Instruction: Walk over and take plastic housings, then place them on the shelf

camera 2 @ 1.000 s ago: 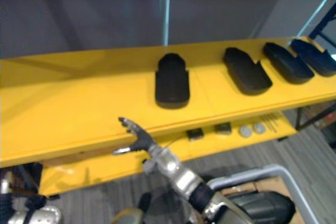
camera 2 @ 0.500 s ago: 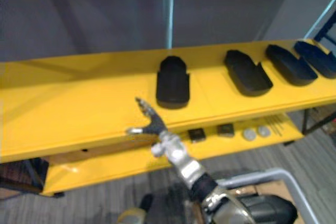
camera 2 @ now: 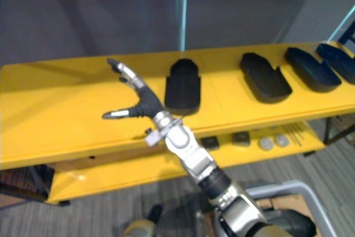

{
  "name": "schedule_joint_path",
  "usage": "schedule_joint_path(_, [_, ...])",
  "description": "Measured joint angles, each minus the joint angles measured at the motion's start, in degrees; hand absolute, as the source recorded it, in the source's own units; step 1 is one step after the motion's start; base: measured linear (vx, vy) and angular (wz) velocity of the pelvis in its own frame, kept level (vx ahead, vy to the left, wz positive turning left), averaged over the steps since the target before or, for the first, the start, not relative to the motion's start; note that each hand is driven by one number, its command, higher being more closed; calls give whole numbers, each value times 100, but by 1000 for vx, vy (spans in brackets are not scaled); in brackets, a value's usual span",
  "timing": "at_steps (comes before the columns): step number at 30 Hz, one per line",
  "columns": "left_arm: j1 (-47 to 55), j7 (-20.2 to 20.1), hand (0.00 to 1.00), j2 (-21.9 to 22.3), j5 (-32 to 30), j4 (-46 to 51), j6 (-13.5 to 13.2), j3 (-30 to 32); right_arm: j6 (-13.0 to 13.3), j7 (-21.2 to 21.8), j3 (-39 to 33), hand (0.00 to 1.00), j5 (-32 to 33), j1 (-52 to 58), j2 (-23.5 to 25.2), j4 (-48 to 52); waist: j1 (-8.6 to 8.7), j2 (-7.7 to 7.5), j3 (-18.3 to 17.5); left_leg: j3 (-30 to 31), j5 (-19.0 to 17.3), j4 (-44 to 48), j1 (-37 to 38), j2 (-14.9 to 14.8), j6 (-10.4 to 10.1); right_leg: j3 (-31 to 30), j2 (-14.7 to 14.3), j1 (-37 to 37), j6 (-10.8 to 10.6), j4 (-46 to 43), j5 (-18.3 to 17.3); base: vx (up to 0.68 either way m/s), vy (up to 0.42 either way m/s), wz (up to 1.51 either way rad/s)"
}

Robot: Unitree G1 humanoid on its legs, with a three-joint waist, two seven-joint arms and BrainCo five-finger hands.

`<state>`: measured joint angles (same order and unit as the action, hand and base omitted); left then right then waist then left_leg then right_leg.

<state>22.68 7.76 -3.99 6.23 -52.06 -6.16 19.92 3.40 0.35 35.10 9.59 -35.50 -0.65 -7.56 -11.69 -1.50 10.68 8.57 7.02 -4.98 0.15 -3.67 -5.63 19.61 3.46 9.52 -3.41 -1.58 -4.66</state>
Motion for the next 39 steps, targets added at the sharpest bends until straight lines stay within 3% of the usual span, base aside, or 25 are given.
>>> schedule_joint_path(4, [-15,-395,0,-97,87,-20,128,-344,-302,101,301,0,31,-25,108,-524,-10,3,4,-96,4,3,-8,-82,-35,-88,-60,-66,38,-21,13,-16,-20,-12])
schedule_joint_path(7, [-43,-639,0,-150,569,66,132,-748,-393,-3,319,0,-40,-25,109,-695,2,20,15,-125,4,3,-25,-111,-34,-114,-66,-156,72,-84,-12,-37,-12,-7])
schedule_joint_path(13, [-137,-755,0,-234,810,195,106,-1007,-389,-471,256,0,-246,-25,189,-977,3,121,106,-126,-10,19,-117,-122,-63,-117,-53,-291,95,-198,-87,-5,0,-1])
schedule_joint_path(21, [-245,-857,0,-232,1181,561,112,-1465,-209,-1300,-264,0,-592,-171,355,-1212,1,340,654,-117,51,23,-238,-125,-75,-93,-2,-558,87,-570,-218,6,-3,0])
schedule_joint_path(34, [-298,-908,0,-237,1426,1005,141,-1839,-143,-1484,-587,0,-578,-440,326,-1456,165,526,1357,-124,-90,383,-513,50,-12,-124,270,-966,68,-1311,-577,20,-5,2])
schedule_joint_path(39, [-301,-908,0,-231,1591,1042,131,-1889,-72,-1410,-570,0,-478,-466,298,-1518,180,556,1374,-152,-133,459,-536,76,5,-150,302,-985,63,-1344,-580,0,0,0])
